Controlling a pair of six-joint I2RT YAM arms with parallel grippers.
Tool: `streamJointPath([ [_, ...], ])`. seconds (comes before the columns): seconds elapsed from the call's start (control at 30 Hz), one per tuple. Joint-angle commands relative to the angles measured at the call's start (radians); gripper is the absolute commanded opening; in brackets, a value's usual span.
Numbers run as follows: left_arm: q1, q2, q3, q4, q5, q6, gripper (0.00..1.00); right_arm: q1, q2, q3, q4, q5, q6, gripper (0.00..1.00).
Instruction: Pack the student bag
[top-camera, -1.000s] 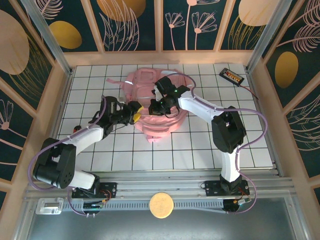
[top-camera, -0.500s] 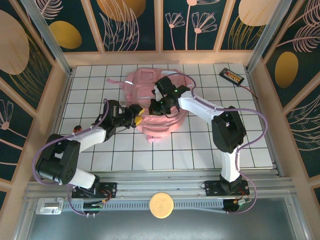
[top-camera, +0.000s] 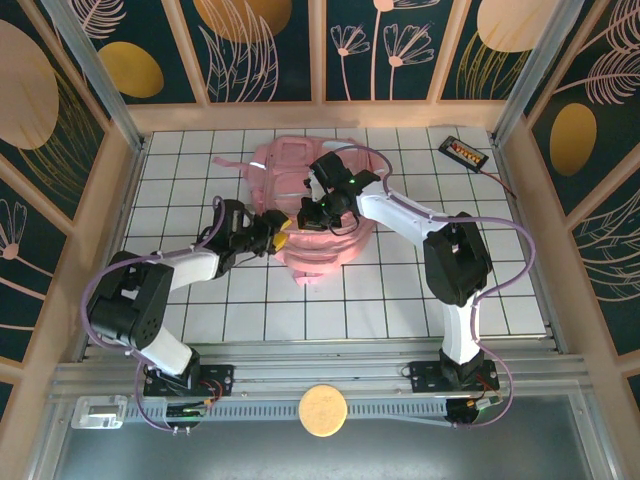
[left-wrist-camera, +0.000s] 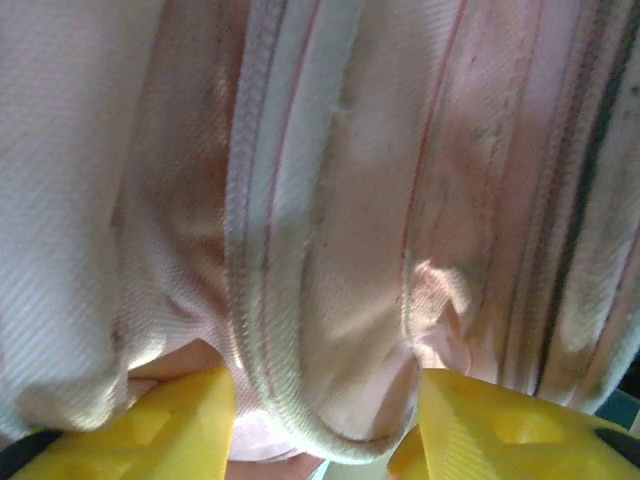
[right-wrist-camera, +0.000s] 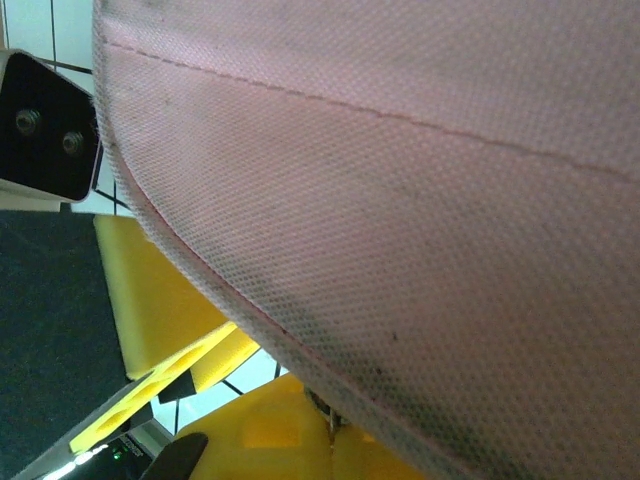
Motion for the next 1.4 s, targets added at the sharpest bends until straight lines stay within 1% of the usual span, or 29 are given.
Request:
streamJointPath([
  [0.0, -0.002, 0.015, 0.041, 0.021, -0.028, -0.004, 0.43, 0.007, -0.044, 0.016, 0.002, -0.015, 0.004, 0.00],
  [0.07, -0.003, 0.015, 0.043, 0.020, -0.033, -0.002, 0.34, 0.008, -0.043, 0.013, 0.002, -0.015, 0.004, 0.00],
  [0.2, -0.002, 0.005, 0.036, 0.018, -0.046, 0.003, 0.04, 0.006, -0.043, 0.007, -0.008, 0.003, 0.001, 0.00],
  [0.23, -0.003, 0.001, 0.031, 0.016, -0.050, 0.005, 0.00, 0.004, -0.046, 0.006, -0.015, 0.011, -0.001, 0.00],
  [0.37, -0.003, -0.017, 0.019, 0.009, -0.063, 0.009, 0.00, -0.009, -0.063, -0.008, -0.034, 0.045, -0.007, 0.00],
  [0.47, -0.001, -0.026, 0.017, 0.002, -0.064, 0.015, 0.00, -0.036, -0.095, -0.051, -0.035, 0.066, -0.006, 0.00],
  [0.73, 0.001, -0.044, 0.009, -0.021, -0.054, 0.032, 0.00, -0.141, -0.181, -0.175, -0.022, 0.093, -0.026, 0.00],
  [0.8, 0.005, -0.052, 0.004, -0.027, -0.054, 0.038, 0.00, -0.185, -0.194, -0.191, -0.026, 0.094, -0.039, 0.00],
  [1.03, 0.026, -0.081, -0.011, -0.062, -0.052, 0.063, 0.00, -0.271, -0.232, -0.236, -0.041, 0.110, -0.096, 0.00],
  [1.2, 0.037, -0.090, -0.011, -0.079, -0.047, 0.078, 0.00, -0.284, -0.237, -0.257, -0.022, 0.071, -0.098, 0.00],
  [1.37, 0.045, -0.072, 0.014, -0.090, -0.033, 0.099, 0.00, -0.248, -0.240, -0.275, 0.006, 0.039, -0.080, 0.00],
])
